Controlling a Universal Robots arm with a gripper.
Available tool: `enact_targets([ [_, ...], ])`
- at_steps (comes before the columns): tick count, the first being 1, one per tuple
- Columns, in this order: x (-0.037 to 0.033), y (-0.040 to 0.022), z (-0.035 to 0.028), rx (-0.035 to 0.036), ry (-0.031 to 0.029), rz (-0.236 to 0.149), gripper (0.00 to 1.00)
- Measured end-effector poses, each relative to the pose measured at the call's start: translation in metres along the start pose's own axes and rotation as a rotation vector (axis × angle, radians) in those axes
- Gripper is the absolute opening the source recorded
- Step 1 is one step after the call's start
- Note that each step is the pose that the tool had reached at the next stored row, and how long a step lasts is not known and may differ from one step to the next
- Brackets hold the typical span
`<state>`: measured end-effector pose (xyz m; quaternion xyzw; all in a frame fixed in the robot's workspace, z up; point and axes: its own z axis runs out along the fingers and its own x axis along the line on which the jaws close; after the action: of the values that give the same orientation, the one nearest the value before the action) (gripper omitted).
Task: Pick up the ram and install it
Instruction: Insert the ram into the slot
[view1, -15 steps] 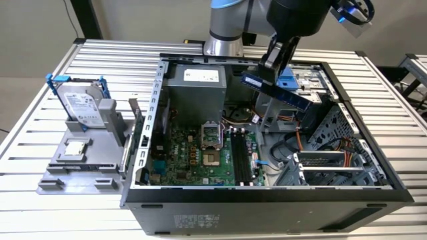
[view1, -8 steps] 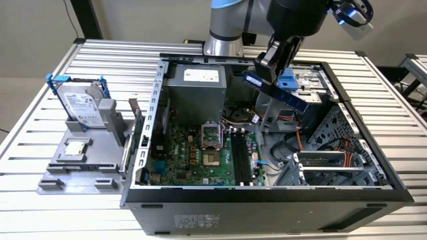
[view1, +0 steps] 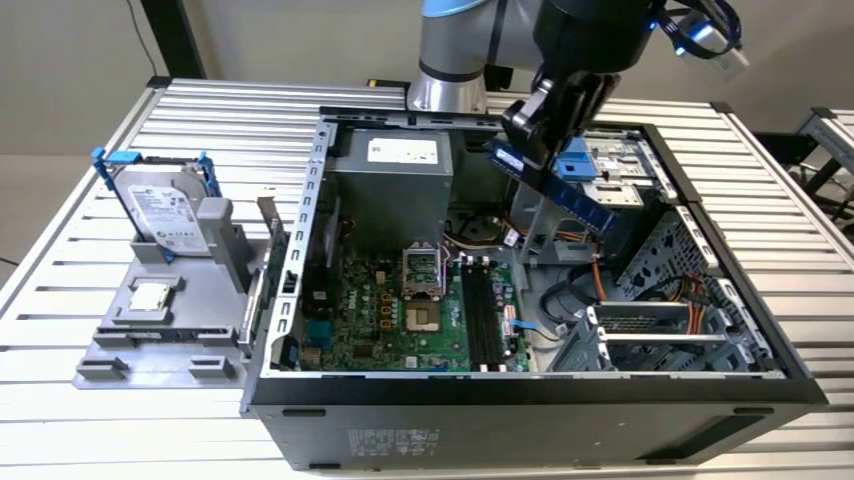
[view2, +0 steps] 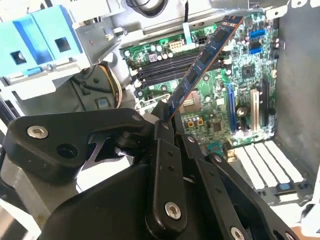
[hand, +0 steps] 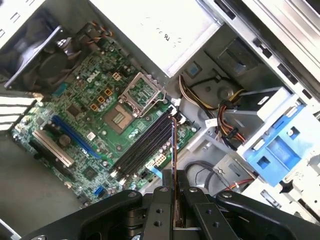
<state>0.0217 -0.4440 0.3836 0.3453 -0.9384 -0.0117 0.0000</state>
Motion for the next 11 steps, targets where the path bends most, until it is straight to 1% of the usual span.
enact_targets([
  [11,0.0,0.0,0.0003,0.0017,-0.0043,0.198,0.0],
])
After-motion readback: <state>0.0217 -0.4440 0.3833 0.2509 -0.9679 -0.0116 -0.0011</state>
